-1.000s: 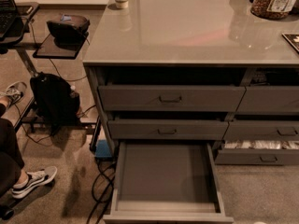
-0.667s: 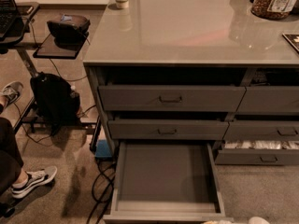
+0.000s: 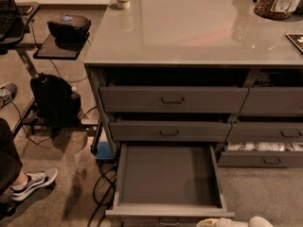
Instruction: Close bottom drawer
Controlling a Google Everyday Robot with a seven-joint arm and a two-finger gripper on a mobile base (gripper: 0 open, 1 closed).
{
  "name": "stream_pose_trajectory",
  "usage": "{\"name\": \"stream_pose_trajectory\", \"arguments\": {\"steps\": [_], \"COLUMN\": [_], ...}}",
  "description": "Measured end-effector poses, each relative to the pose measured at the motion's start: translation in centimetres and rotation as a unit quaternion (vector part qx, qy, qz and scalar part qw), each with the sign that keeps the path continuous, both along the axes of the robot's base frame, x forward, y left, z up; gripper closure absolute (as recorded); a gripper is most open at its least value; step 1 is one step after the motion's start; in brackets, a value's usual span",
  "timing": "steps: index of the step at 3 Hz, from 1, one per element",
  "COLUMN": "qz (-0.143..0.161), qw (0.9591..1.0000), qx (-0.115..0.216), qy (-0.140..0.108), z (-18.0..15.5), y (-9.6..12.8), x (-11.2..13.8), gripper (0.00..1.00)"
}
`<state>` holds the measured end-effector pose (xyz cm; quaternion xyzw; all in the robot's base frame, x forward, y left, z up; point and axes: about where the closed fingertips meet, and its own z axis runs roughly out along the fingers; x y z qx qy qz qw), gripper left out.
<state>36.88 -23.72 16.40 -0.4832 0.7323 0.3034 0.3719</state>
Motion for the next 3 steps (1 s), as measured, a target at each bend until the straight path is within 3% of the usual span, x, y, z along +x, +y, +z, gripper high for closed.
{"name": "stream_pose_trajectory", "arguments": {"steps": [2, 3], "qz": [-0.032, -0.05], "qw": [0.9989, 0.9955], "qx": [-0.02, -0.057], "qy": [-0.028, -0.057], "z": [-0.4, -0.8], "y": [0.1, 0.5], "x": [5.0, 10.1], "gripper": [1.0, 1.0]}}
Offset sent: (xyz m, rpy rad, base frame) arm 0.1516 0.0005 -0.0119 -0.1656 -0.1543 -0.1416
